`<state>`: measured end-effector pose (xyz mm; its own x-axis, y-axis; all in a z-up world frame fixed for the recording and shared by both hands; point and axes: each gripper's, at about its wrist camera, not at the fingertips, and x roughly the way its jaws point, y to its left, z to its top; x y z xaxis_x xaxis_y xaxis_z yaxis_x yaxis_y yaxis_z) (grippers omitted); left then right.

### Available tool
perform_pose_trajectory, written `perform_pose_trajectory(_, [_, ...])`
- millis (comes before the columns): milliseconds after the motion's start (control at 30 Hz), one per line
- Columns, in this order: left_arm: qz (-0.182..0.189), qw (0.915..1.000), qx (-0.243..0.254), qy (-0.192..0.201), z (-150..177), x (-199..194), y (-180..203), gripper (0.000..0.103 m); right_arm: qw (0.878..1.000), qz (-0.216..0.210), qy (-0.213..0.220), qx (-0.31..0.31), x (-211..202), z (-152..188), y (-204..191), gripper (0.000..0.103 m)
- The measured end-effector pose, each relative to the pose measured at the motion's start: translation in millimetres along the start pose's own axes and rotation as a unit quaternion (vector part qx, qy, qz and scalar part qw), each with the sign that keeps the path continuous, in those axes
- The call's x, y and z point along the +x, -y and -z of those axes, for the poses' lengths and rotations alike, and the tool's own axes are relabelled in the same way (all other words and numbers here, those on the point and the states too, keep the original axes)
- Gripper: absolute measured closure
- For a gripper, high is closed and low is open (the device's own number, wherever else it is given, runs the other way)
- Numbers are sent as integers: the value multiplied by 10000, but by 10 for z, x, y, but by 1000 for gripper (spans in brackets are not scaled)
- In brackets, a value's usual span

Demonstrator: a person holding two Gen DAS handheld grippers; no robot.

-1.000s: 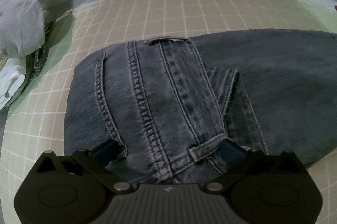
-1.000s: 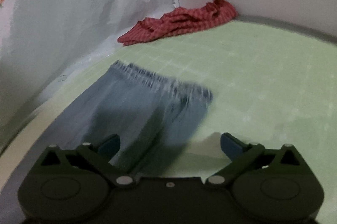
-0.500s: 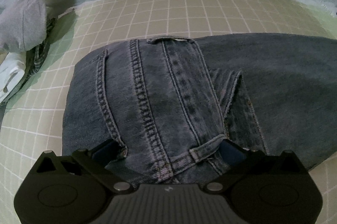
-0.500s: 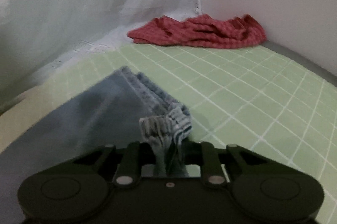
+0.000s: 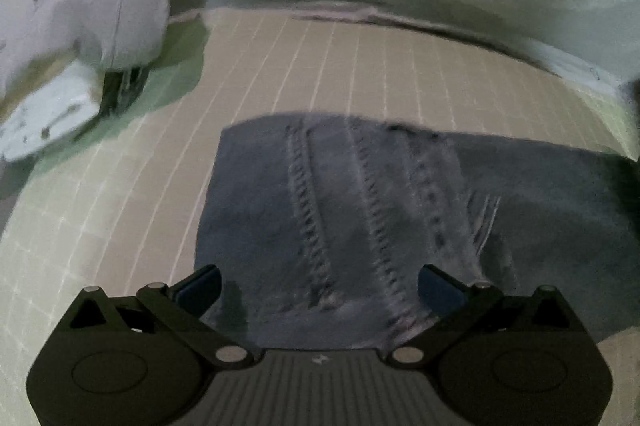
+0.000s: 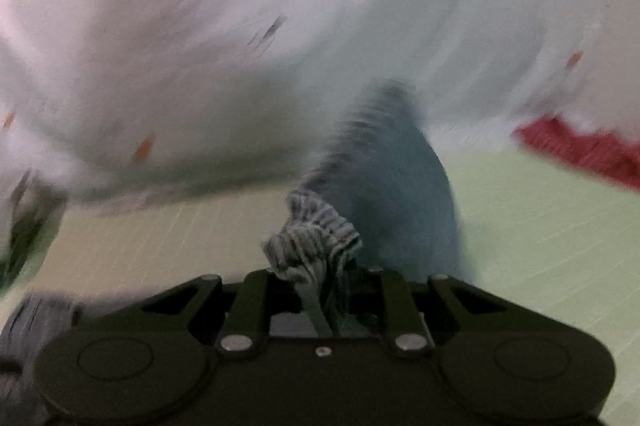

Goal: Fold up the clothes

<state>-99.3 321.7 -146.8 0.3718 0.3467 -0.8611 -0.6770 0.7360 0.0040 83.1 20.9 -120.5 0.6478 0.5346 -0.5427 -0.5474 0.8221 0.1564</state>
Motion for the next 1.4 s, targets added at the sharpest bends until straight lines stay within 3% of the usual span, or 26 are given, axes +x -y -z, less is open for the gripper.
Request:
perform_pose_trajectory(67, [172,9998,-133,-26,73,21,-88,0,9978,-66,-649,-62,169,322,-173,85])
perform_pose_trajectory(133, [331,9991,-265,-37,129,37,-171,0,9977,62,-656,-176,180,549,-278,85])
perform_pose_trajectory(233, [434,9989,-154,-33,123,60,-183,0,9966,164,-799,-147,160,475,-306,85])
perform_pose_trajectory(300, [441,9990,-52,-41,108,84,-164,0,9971,158,-733,115,129,372,-283,86])
perform_pose_trajectory(400, [445,9990,74,-22,102,112,-136,0,9994,126,-271,-145,-90,212,-452,86])
perform_pose_trajectory(533, [475,9988,95,20,131,122,-150,0,9987,-321,78,-395,-383,138,-747,86])
perform_pose_trajectory(633, [484,9988,90,36,148,119,-157,0,9940,-596,-367,-838,-303,419,-970,86])
perform_pose_trajectory(700, [470,9988,107,40,153,120,-154,0,9904,-455,-848,-995,-142,692,-1031,84])
perform_pose_trajectory(800, [444,9989,120,53,162,120,-145,0,9869,-403,-1040,-1168,-94,829,-1061,68])
perform_pose_trajectory(867, [403,9991,126,53,166,125,-128,0,9840,-451,-1169,-1269,-93,781,-1108,44])
perform_pose_trajectory(967, [311,9994,159,27,161,134,-95,0,9831,-501,-1278,-1214,-97,727,-1169,29])
perform_pose_trajectory(1167, [288,9994,172,47,179,141,-106,0,9924,-432,-980,-599,-361,634,-898,16])
perform_pose_trajectory(1267, [231,9995,199,39,178,152,-85,0,9971,-30,-757,-114,-379,575,-708,11])
perform_pose_trajectory(1400, [146,9995,259,43,186,166,-49,0,9941,489,-861,439,-249,580,-506,9])
